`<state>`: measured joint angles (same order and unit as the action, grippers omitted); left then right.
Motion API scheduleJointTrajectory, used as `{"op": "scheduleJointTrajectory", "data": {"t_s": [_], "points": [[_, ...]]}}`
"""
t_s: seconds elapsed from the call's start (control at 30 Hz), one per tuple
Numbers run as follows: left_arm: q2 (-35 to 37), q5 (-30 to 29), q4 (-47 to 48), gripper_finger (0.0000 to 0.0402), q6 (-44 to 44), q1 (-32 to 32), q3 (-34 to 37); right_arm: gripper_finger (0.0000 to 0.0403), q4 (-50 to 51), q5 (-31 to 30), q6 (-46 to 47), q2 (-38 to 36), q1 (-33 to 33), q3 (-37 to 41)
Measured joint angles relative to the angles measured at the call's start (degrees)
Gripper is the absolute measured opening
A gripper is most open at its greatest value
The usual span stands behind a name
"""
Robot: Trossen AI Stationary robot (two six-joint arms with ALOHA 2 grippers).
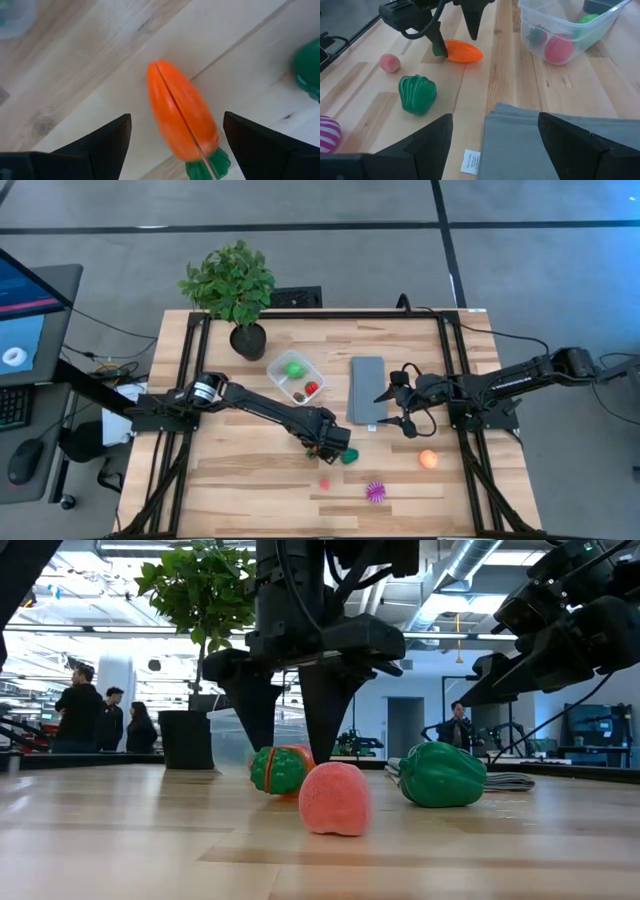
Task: Pick and placing Produce into tupperware
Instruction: Put the orange carrot into the transparent bin
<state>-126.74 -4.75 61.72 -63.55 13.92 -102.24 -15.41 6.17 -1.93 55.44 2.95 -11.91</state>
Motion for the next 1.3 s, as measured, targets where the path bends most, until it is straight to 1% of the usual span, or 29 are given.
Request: {"op": "scheduleJointTrajectory", "data": {"t_s": [0.23,0.47,0.73,0.97,1.07,1.3], "points": [[0.0,-0.1,-2.7,0.0306,2.0,-0.5,0.0,0.0317,0.0,0.0,0.3,0.0,0.0,0.0],[0.0,0.2,-2.6,0.0306,2.4,-0.5,0.0,0.0317,0.0,0.0,0.4,0.0,0.0,0.0],[0.0,2.6,-7.6,0.0306,2.2,-0.5,4.2,0.0317,0.0,0.0,0.5,0.0,0.0,0.0],[0.0,2.1,-7.8,0.0304,2.3,-0.5,4.6,0.0317,0.0,0.0,0.5,0.0,0.0,0.0],[0.0,2.1,-7.3,0.0285,2.3,-0.5,4.6,0.0317,0.0,0.0,0.5,0.0,0.0,0.0],[0.0,2.0,-7.2,0.0204,2.7,-0.5,4.6,0.0317,-0.1,0.0,0.5,0.0,0.0,0.0]]}}
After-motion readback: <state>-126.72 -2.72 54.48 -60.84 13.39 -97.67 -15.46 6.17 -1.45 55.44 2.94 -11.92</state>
